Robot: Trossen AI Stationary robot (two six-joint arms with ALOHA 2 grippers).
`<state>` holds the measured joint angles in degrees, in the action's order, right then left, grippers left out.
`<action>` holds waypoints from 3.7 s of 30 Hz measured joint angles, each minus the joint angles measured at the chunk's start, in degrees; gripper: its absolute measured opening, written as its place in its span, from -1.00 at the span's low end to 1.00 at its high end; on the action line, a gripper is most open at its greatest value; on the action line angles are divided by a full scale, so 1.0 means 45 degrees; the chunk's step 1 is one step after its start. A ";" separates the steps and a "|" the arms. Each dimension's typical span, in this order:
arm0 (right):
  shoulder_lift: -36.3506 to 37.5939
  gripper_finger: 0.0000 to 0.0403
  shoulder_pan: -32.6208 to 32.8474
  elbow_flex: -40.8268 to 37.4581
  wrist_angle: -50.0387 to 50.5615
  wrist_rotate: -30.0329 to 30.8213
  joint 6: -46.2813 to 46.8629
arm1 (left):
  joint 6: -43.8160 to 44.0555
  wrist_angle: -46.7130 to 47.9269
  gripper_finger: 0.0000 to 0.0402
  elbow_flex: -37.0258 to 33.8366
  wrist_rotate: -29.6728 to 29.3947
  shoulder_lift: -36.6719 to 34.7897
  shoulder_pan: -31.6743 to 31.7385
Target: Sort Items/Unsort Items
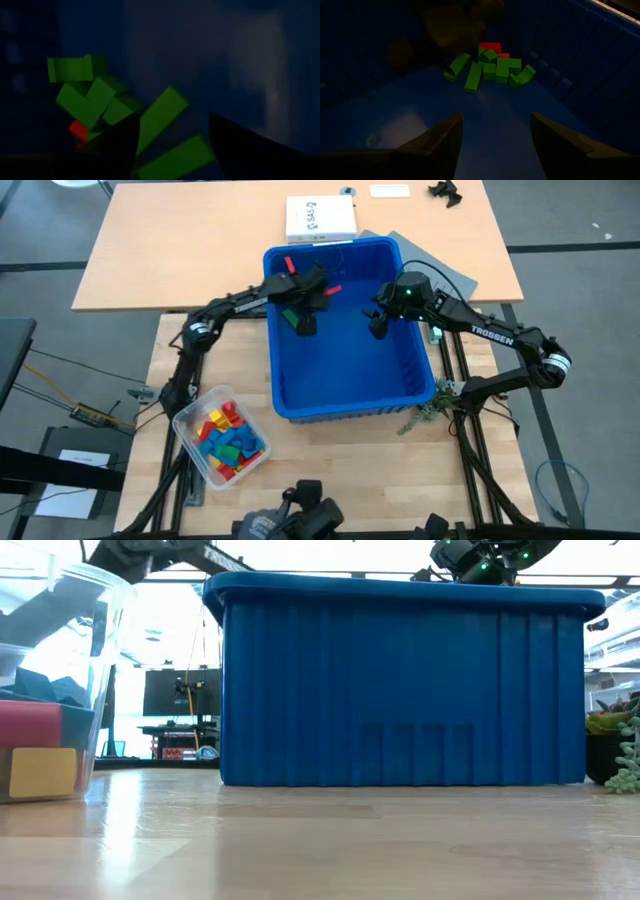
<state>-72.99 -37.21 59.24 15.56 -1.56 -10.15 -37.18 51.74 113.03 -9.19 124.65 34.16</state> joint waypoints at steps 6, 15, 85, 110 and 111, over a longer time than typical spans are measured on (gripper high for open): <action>-0.0005 0.14 0.0000 0.0000 0.0070 0.0000 0.0000 | -0.0017 -0.0780 -0.10 0.0015 -0.2099 0.1112 0.0082; -0.0005 0.14 0.0000 0.0000 0.0217 0.0000 0.0013 | 0.0656 -0.0935 -0.73 0.0063 -0.1044 0.1887 0.0238; -0.0005 0.14 0.0015 0.0000 0.0814 -0.0010 -0.0345 | 0.2649 0.2751 -0.34 0.2895 0.2301 -0.0213 -0.1341; -0.0005 0.14 -0.0015 0.0000 0.0756 -0.0011 -0.0345 | 1.0676 0.7216 -0.34 -0.0645 -0.2378 -0.8958 -0.5679; -0.0005 0.14 -0.0015 0.0000 0.0756 -0.0010 -0.0345 | 1.1329 0.7180 -0.34 -0.1206 -0.2382 -0.9365 -0.6060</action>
<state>-73.01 -37.28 59.24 18.96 -1.61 -11.70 13.80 84.05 107.61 -19.91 82.51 6.89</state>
